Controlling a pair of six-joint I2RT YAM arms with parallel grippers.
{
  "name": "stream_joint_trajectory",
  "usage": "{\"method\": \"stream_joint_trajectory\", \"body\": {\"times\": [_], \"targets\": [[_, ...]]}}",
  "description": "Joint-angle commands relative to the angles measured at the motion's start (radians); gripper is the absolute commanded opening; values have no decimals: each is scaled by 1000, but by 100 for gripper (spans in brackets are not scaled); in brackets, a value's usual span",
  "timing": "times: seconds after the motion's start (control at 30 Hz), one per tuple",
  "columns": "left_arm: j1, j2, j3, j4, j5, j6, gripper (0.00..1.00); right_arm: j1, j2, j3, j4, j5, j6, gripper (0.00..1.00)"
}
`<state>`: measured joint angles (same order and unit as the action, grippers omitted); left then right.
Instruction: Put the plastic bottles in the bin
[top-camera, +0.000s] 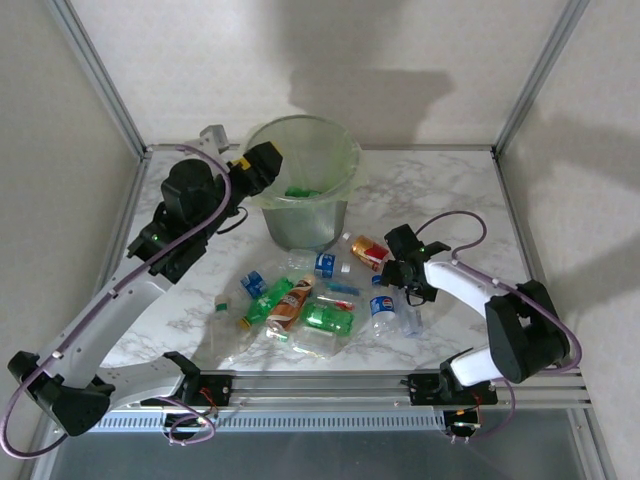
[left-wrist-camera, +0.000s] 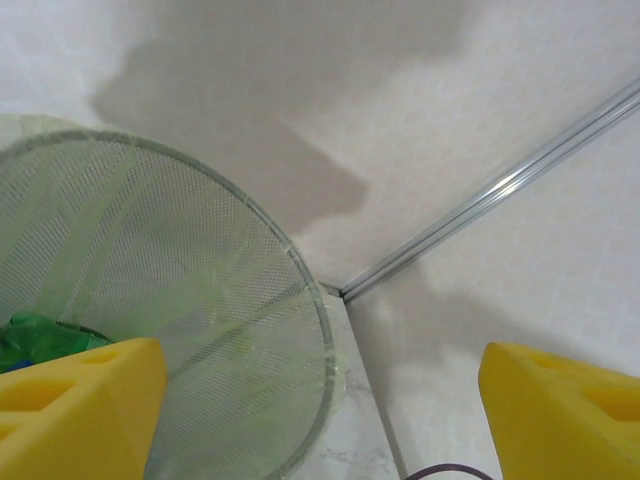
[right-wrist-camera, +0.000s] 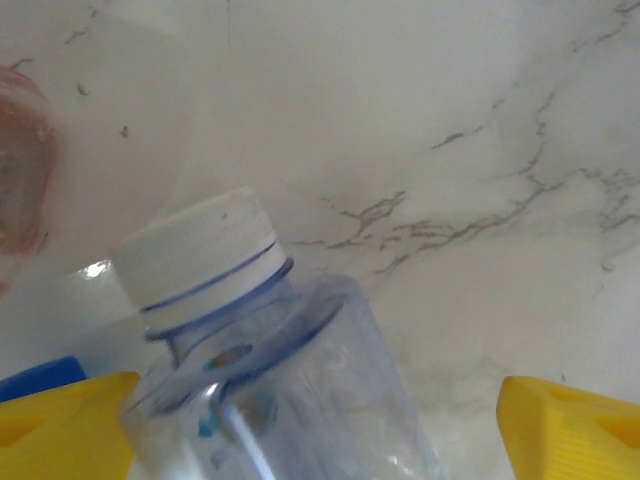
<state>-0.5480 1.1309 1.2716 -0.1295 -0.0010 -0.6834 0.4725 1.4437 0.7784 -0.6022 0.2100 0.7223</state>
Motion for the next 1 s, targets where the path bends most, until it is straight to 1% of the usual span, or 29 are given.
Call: {"method": "stream_joint_trajectory", "body": {"times": [0.0, 0.27, 0.53, 0.7, 0.97], "targets": [[13, -16, -26, 18, -25, -16, 81, -19, 25, -25, 34, -7, -15, 87], [23, -14, -37, 20, -25, -30, 80, -45, 43, -66, 68, -2, -17, 76], [29, -5, -48, 18, -30, -41, 80, -53, 18, -78, 61, 29, -10, 65], [33, -6, -56, 16, -36, -45, 80, -53, -35, -55, 24, 52, -7, 61], [42, -14, -75, 21, -41, -51, 80, -53, -163, -6, -56, 78, -3, 57]]}}
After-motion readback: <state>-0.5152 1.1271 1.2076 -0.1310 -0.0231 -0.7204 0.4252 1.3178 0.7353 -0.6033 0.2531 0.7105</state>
